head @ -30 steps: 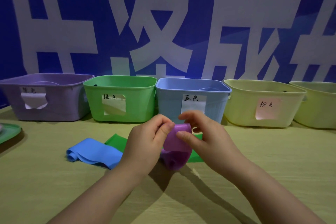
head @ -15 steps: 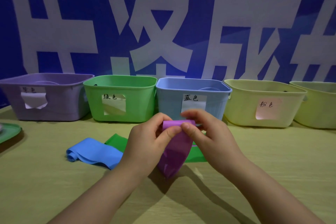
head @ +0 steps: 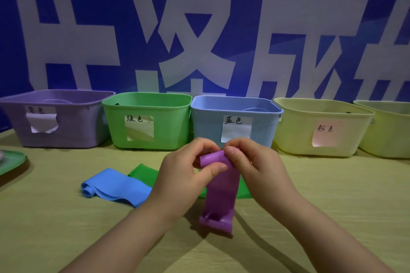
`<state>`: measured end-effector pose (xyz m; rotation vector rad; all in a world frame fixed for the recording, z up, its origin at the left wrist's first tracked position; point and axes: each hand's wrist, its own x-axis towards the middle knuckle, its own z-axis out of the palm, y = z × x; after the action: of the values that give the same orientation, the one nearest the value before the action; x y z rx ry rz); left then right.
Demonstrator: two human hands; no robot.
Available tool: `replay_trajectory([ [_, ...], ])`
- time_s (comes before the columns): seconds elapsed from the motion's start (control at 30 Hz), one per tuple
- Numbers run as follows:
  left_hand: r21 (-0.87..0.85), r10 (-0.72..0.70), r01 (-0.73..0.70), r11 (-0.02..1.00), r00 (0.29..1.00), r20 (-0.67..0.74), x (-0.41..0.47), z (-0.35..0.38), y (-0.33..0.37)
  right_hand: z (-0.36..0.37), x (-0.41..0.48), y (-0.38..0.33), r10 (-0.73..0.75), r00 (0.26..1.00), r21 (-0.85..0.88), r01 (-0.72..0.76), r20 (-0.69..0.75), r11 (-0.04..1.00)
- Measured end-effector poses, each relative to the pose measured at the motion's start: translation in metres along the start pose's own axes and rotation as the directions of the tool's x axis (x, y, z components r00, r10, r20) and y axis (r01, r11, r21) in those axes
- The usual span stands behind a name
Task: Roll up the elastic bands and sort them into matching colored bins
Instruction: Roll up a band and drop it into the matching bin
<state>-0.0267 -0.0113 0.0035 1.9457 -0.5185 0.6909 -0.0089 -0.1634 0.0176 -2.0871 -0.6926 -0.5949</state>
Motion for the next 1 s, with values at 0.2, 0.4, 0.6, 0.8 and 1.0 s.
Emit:
replay_trajectory([
  [0.2,0.001,-0.034,0.034,0.999,0.997,-0.07,0.003,-0.004,-0.002,0.0,-0.002,-0.003,-0.045,0.999,0.128,0.044,-0.001,0.991],
  [0.4,0.062,-0.005,0.008,0.998,0.999,-0.035,0.0,-0.001,-0.001,0.002,0.0,0.003,0.053,0.999,0.202,-0.05,-0.011,0.978],
  [0.6,0.19,0.077,-0.067,0.98,0.996,-0.046,-0.001,-0.002,-0.001,0.005,0.0,0.002,0.086,0.995,0.169,-0.092,0.044,0.981],
  [0.8,0.174,0.02,-0.01,0.985,0.998,-0.055,0.0,-0.002,-0.004,0.006,-0.001,0.002,0.083,0.994,0.245,-0.098,0.069,0.965],
  [1.0,0.056,-0.079,0.082,0.995,0.996,-0.041,0.004,-0.005,-0.007,0.009,-0.001,0.001,0.077,0.996,0.366,-0.087,0.042,0.926],
])
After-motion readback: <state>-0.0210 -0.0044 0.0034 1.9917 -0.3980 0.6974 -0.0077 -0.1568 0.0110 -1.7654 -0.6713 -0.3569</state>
